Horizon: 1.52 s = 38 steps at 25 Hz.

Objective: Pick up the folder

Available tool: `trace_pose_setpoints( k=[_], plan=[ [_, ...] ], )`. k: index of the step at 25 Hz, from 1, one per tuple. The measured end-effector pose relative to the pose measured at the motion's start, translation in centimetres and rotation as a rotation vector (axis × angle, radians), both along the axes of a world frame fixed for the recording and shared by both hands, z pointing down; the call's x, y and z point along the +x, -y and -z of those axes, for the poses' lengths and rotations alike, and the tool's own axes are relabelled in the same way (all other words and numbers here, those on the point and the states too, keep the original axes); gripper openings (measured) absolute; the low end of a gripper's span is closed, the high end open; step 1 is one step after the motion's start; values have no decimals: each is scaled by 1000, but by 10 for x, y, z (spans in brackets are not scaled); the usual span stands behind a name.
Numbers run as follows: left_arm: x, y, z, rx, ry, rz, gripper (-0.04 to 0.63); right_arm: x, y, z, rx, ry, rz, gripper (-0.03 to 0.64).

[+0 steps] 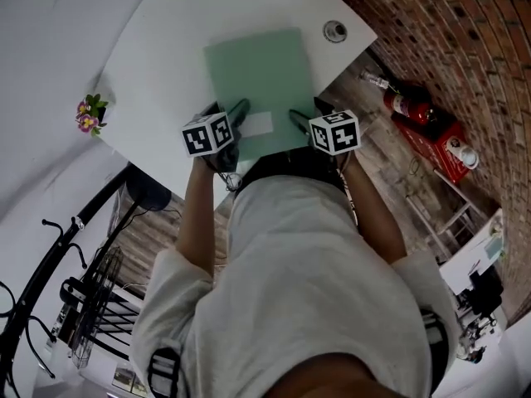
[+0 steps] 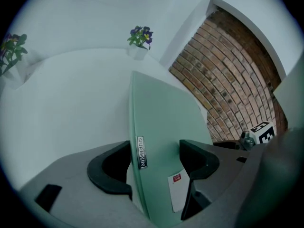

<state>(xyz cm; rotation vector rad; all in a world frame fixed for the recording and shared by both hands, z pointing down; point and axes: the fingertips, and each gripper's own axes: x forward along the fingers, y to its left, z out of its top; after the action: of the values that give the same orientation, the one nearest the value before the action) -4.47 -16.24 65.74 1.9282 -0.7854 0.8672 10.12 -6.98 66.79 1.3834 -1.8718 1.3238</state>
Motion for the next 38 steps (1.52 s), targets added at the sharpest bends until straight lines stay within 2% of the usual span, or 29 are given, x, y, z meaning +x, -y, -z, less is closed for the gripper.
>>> trace_pose_setpoints(
  k=[9, 30, 38],
  plan=[
    [31, -9, 5, 18, 17, -76, 328, 23, -19, 3, 20, -14, -67, 314],
    [73, -10, 30, 82, 10, -120, 328, 63, -23, 23, 110, -31, -116, 313],
    [86, -7, 56, 176, 15, -152, 328, 73, -20, 38, 191, -19, -130, 313]
  ],
)
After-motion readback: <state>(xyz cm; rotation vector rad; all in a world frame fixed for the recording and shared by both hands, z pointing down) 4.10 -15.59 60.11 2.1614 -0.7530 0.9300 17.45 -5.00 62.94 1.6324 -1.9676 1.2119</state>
